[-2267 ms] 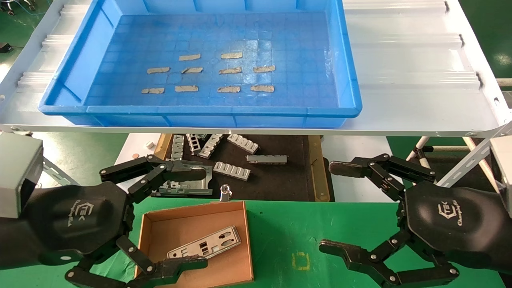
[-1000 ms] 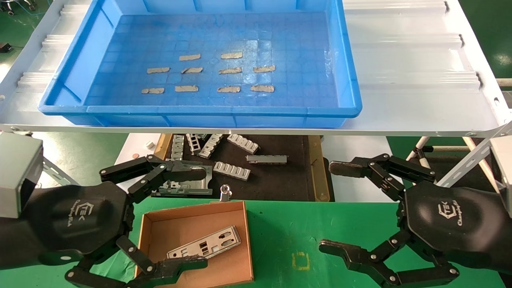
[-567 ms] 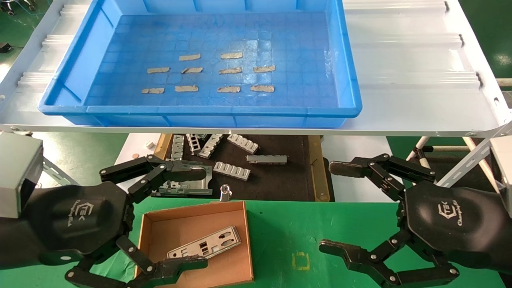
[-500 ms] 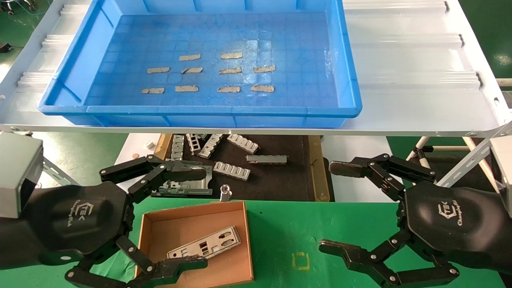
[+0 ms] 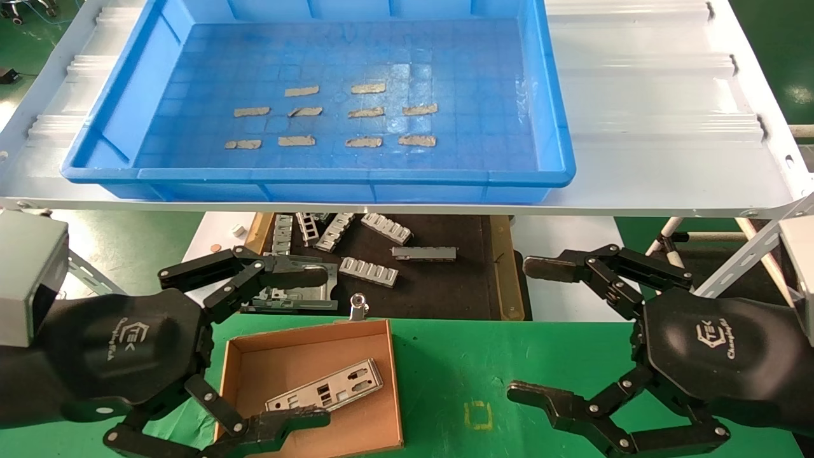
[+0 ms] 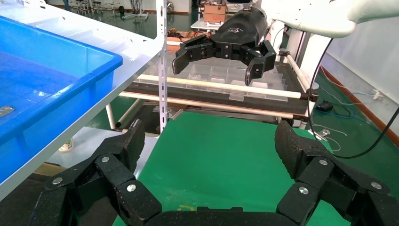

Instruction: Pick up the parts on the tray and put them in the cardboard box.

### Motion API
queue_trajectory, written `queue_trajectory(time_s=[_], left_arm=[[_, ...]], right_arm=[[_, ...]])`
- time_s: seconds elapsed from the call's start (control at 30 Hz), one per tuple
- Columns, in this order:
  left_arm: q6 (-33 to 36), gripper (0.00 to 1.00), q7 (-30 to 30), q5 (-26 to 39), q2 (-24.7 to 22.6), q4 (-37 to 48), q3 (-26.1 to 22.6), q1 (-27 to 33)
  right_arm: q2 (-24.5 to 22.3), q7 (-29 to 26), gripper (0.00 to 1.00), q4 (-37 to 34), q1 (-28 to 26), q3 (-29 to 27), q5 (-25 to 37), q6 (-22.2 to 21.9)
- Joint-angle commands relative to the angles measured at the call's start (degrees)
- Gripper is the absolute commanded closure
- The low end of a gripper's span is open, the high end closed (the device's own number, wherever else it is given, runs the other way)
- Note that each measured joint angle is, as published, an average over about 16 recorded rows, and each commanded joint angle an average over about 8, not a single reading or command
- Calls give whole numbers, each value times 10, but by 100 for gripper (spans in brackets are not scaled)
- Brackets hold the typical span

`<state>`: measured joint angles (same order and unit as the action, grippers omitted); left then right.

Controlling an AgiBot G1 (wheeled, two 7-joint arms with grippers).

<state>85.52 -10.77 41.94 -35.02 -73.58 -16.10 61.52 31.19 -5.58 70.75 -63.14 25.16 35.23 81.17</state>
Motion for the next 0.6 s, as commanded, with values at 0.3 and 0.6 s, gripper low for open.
queue_trajectory(time_s=[0.3, 0.6], left_arm=[[0, 0, 0, 0, 0, 0, 0, 0], [0, 0, 0, 0, 0, 0, 0, 0]], right_arm=[[0, 0, 0, 0, 0, 0, 0, 0], [0, 0, 0, 0, 0, 0, 0, 0]])
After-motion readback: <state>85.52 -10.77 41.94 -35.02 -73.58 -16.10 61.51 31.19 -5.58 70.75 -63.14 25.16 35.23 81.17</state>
